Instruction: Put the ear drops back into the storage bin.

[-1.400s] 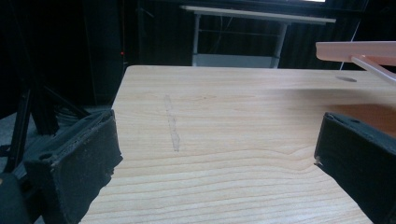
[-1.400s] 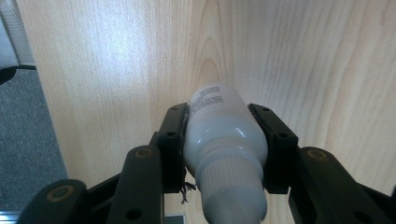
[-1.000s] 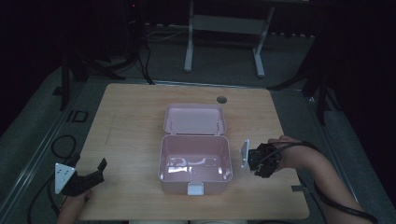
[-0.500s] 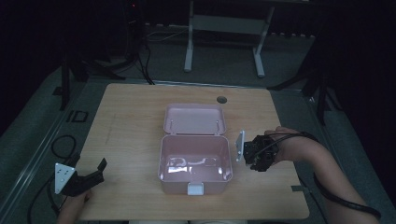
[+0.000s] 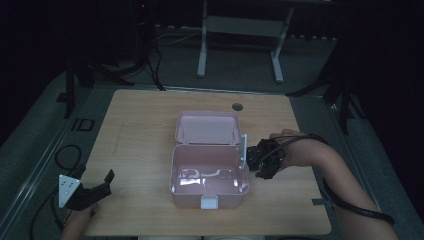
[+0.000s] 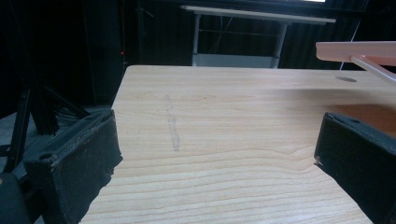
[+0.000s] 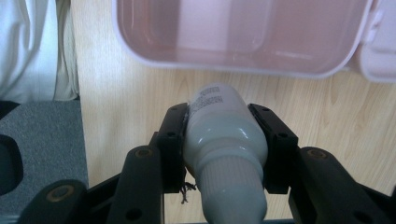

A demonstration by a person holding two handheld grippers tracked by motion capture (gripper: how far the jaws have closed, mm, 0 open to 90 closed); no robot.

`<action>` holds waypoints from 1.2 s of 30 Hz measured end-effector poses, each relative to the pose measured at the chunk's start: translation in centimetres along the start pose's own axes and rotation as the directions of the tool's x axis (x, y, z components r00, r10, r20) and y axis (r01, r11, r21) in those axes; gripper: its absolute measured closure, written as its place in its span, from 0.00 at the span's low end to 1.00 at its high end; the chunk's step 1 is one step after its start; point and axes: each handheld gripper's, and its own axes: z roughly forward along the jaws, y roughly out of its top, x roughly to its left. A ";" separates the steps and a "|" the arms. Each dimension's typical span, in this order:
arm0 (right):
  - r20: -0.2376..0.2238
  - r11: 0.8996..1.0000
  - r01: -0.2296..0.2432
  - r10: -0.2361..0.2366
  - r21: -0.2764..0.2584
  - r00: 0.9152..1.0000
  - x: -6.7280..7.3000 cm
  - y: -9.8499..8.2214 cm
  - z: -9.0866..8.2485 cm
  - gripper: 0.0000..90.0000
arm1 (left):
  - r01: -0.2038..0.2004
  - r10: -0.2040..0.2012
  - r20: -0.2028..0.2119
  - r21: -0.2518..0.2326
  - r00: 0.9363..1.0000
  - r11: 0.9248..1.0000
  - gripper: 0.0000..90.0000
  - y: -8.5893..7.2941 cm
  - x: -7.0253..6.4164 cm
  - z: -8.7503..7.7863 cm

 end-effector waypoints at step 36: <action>-0.058 1.000 0.014 -0.013 0.006 0.998 -2.0 6.4 6.3 0.66 | 0.000 0.000 0.004 -0.004 1.000 1.000 0.00 0.0 0.0 0.0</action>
